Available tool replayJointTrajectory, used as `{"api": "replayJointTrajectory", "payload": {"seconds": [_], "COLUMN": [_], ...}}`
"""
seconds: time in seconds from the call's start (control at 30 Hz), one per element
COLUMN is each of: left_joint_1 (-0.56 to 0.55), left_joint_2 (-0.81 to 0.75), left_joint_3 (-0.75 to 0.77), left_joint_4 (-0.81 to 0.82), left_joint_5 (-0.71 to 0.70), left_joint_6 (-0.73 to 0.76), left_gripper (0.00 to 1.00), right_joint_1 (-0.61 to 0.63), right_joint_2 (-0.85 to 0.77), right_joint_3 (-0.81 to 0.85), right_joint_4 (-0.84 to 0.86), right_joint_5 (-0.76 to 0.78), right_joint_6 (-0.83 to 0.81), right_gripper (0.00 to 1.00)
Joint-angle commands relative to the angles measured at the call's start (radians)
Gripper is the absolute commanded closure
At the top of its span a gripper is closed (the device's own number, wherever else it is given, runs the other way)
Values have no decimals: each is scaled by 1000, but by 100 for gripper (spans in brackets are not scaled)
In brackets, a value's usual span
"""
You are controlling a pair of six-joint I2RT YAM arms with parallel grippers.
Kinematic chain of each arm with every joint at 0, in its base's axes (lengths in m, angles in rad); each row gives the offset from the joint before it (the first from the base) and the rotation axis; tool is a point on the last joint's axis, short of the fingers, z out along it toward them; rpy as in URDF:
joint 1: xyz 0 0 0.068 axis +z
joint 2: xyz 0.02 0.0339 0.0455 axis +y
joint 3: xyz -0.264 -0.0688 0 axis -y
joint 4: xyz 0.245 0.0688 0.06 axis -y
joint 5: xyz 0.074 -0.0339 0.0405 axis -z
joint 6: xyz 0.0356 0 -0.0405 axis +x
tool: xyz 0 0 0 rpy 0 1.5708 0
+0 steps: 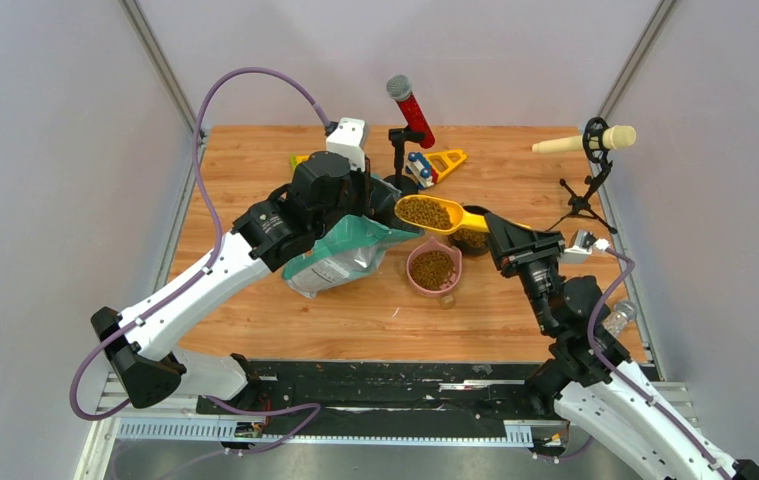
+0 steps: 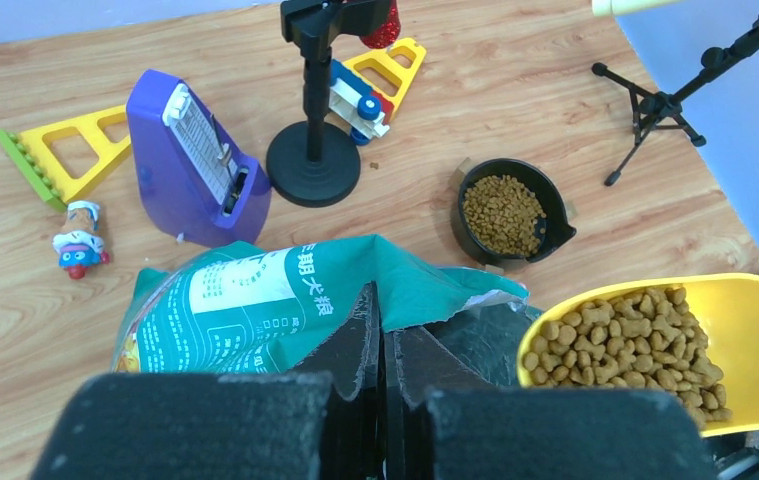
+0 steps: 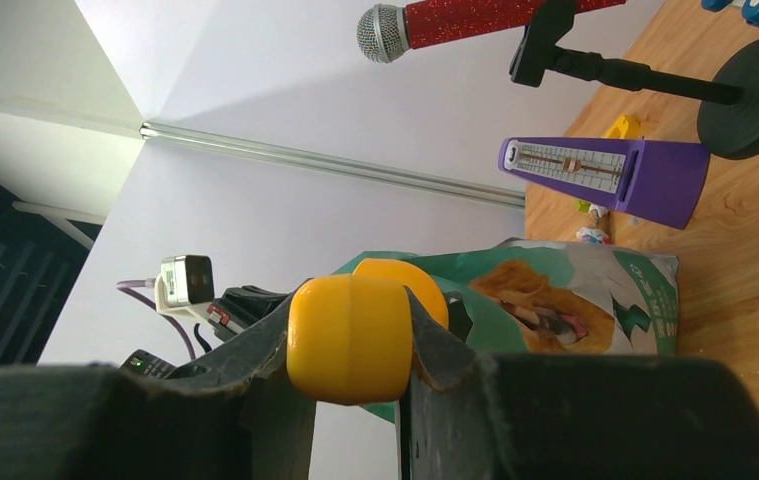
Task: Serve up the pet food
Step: Collect the pet food from the pet food bag, then pour the pet food into the pet food bowl.
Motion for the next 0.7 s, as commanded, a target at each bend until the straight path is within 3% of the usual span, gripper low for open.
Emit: {"api": "replayJointTrajectory", "payload": {"seconds": [0.0,0.67], "left_joint_1": [4,3], "left_joint_2": [-49,-33], "left_joint_3": [34,8], "left_joint_4": [132,136], "left_joint_5": [-9,9], "left_joint_6": [-22,-65], "left_gripper": [100,100], "right_joint_1": [-4,-4], "right_joint_2": [-34,-206], "right_joint_3": [30,30], "right_joint_4": [4,-182], "right_joint_5": [5,60], "right_joint_6": [4,0], "right_gripper": [100,100]}}
